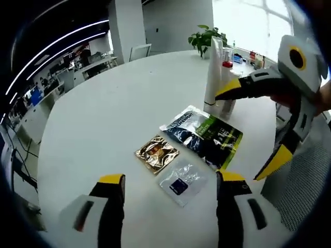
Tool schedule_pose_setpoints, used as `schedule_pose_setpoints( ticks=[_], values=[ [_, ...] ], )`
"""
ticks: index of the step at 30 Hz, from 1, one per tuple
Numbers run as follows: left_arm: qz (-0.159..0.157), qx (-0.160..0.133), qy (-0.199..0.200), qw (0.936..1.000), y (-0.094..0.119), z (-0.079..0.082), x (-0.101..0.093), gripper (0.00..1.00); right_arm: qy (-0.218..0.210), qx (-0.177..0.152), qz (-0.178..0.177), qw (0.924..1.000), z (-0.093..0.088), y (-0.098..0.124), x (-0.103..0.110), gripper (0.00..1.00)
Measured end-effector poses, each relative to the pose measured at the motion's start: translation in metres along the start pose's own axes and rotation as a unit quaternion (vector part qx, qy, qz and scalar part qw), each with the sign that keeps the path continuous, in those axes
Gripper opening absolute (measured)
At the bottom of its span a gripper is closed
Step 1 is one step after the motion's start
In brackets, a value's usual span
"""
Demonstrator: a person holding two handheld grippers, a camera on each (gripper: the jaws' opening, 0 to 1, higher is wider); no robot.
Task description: Arrange the skincare products in the storage area until every visible bottle or jar stands upright without overlapping.
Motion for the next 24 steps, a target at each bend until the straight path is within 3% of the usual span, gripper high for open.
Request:
schedule_pose_setpoints(
  ticks=[8, 15, 24],
  values=[
    [-0.001, -0.006, 0.035, 0.9994, 0.022, -0.006, -0.014, 0.83, -0.044, -0.003, -0.031, 0.9985, -0.018, 0.039, -0.001, 0.86],
    [-0.001, -0.052, 0.096, 0.994, 0.046, -0.001, -0.021, 0.91, -0.094, -0.011, -0.077, 0.9925, -0.03, 0.075, -0.018, 0.95],
    [0.004, -0.079, 0.131, 0.9882, 0.076, 0.003, -0.033, 0.99, -0.116, -0.026, -0.122, 0.9854, -0.025, 0.111, -0.033, 0.99]
  ],
)
Point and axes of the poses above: the point that each gripper's makers call its tool centre point, and the gripper's own axes: y roughly backward along the fingers, x roughly to its left, z roughly out of its top, the point moved 10 cm from there along y, roughly backward along the fingers, and after that the axes turned 11 degrees about -y, right-handed, at the moved point
